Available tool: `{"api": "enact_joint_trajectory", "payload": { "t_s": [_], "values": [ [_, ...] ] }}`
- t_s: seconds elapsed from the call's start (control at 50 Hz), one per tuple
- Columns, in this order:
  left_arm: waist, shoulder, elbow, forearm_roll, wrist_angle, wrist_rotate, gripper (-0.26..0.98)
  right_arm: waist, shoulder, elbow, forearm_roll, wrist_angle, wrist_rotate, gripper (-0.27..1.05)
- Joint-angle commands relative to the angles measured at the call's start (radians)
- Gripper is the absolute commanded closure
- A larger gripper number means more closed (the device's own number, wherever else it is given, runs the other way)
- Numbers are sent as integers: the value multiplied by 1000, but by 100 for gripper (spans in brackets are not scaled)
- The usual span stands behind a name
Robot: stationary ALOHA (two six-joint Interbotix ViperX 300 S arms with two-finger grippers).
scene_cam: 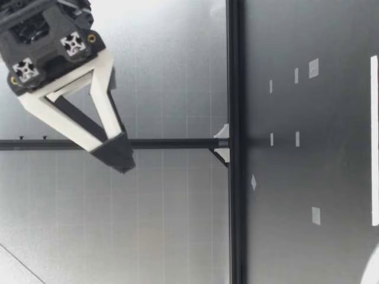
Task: Pick up the fork and place it on the plate.
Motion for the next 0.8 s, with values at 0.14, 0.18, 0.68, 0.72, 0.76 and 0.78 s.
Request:
{"api": "enact_joint_trajectory", "payload": {
  "t_s": [0.14, 0.18, 0.68, 0.72, 0.76, 0.78],
  "values": [
    [-3, -25, -11, -23, -3, -2, 55, -6, -8, -29, -2, -6, 0, 4],
    [-3, -28, -11, -25, -2, 0, 49, -5, -8, -29, -2, -6, 0, 4],
    [-3, -41, -12, -26, 2, 0, 13, -6, -9, -25, -2, -11, 0, 4],
    [-3, -51, -18, -23, 2, 3, 13, -6, -12, -25, -2, -12, 0, 4],
    [-3, -63, -23, -20, 2, 3, 13, -6, -17, -26, -2, -14, -2, 4],
    [-3, -75, -29, -15, 0, 5, 13, -6, -18, -25, -2, -14, -2, 4]
  ]
}}
